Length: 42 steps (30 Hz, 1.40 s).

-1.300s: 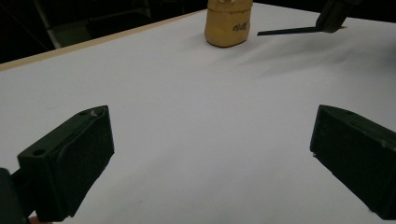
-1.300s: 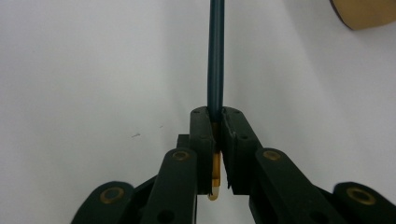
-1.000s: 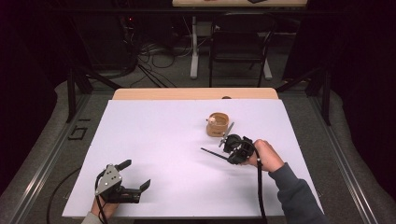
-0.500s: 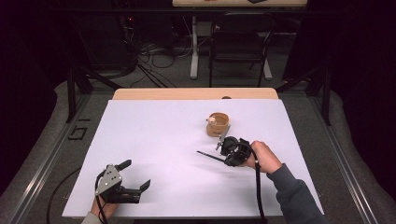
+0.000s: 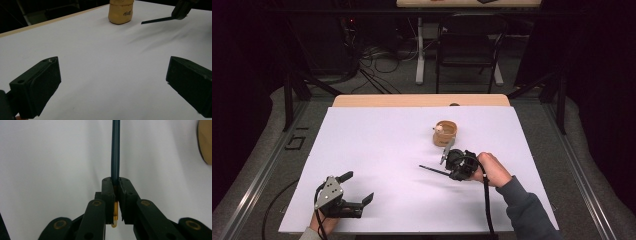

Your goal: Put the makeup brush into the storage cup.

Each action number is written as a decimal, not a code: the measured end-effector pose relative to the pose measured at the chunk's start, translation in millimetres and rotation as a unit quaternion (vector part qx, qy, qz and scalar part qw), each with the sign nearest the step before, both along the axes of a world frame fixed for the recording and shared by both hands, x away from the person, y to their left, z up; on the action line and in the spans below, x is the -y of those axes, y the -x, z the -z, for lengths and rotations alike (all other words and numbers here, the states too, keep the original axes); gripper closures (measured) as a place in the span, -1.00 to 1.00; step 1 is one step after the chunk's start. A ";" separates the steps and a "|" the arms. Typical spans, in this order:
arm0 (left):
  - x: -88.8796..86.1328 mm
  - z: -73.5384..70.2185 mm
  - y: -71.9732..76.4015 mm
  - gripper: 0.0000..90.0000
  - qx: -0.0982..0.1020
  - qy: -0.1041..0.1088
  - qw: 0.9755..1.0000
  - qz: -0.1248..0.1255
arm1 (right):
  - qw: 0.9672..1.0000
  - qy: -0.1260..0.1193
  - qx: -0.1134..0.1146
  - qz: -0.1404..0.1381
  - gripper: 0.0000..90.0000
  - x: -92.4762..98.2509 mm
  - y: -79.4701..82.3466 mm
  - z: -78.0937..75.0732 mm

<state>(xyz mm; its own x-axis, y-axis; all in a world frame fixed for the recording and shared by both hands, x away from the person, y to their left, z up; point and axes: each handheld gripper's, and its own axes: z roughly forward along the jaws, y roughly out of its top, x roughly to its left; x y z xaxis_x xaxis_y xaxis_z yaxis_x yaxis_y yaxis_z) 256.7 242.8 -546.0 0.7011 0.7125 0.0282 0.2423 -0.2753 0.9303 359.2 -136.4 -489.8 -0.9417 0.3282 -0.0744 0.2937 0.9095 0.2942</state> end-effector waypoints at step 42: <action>22.6 2.2 -14.5 -1.00 -0.018 -0.012 0.998 0.052 | 0.999 0.002 0.012 -0.048 0.86 -16.0 12.3 -3.3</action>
<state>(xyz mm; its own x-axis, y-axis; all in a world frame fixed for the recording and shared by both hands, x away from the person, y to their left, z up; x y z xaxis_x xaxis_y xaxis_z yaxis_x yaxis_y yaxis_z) 271.1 220.2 -548.2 0.7722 0.6352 0.0173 0.2452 -0.3231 0.9141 346.9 -120.4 -486.5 -0.9668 0.2357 -0.0990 0.1975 0.9344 0.2964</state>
